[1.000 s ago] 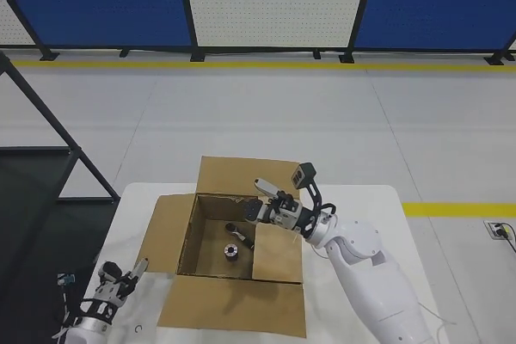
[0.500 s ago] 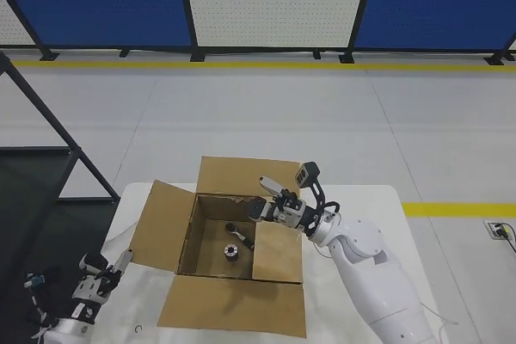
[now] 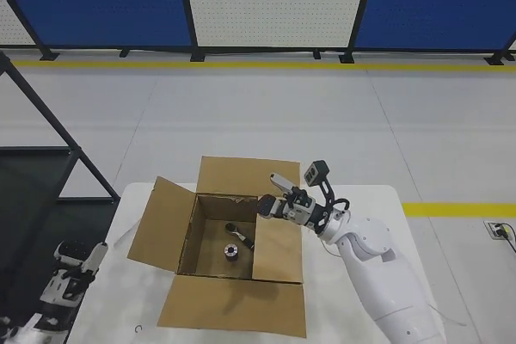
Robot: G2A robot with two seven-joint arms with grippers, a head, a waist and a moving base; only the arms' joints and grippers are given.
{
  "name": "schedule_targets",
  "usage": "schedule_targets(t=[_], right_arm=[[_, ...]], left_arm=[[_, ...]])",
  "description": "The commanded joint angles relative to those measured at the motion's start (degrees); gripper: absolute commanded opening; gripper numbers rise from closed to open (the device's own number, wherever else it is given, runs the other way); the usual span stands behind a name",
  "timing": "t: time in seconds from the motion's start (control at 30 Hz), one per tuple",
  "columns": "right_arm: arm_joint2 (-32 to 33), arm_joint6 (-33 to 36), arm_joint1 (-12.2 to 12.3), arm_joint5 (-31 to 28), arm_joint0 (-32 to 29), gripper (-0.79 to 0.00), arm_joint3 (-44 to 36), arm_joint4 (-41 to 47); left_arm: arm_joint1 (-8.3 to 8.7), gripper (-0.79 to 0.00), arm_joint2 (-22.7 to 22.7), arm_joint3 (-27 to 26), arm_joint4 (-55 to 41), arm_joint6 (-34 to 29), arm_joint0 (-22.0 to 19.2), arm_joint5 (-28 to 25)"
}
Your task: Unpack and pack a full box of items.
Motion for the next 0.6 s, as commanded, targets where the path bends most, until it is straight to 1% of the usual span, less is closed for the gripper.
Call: schedule_targets(t=[0.0, 0.1, 0.17, 0.23, 0.33, 0.43, 0.57], right_arm=[[1.5, 2.1, 0.5, -0.7, -0.8, 0.0, -0.6, 0.4], [4.2, 6.2, 1.5, -2.1, -2.7, 0.0, -2.2, 1.2], [6.3, 9.0, 2.2, -3.2, -4.3, 0.0, -3.6, 1.3], [8.4, 11.2, 3.0, -3.6, -6.2, 0.0, -5.1, 1.3], [11.5, 13.4, 4.1, -3.8, -9.5, 0.0, -7.9, 1.5], [14.5, 15.0, 5.1, -4.1, -13.3, 0.0, -11.0, 1.1], [18.3, 14.7, 6.2, -4.3, -18.5, 0.0, -15.1, 0.6]], left_arm=[[0.23, 0.0, -0.7, -1.6, -5.5, -3.9, -0.8, -1.3], [0.73, 0.0, -0.5, -3.0, -12.1, -10.8, -3.6, -1.7], [1.1, 0.0, 0.7, -2.8, -15.3, -15.3, -6.3, -1.1], [1.44, 0.0, 2.8, -1.8, -16.4, -19.2, -9.8, -0.2], [1.71, 0.0, 7.8, 0.9, -20.0, -24.3, -15.3, 1.6], [1.82, 0.0, 13.2, 4.2, -20.7, -28.2, -21.0, 2.4], [1.73, 0.0, 20.2, 8.8, -22.4, -33.6, -26.6, -0.5]])
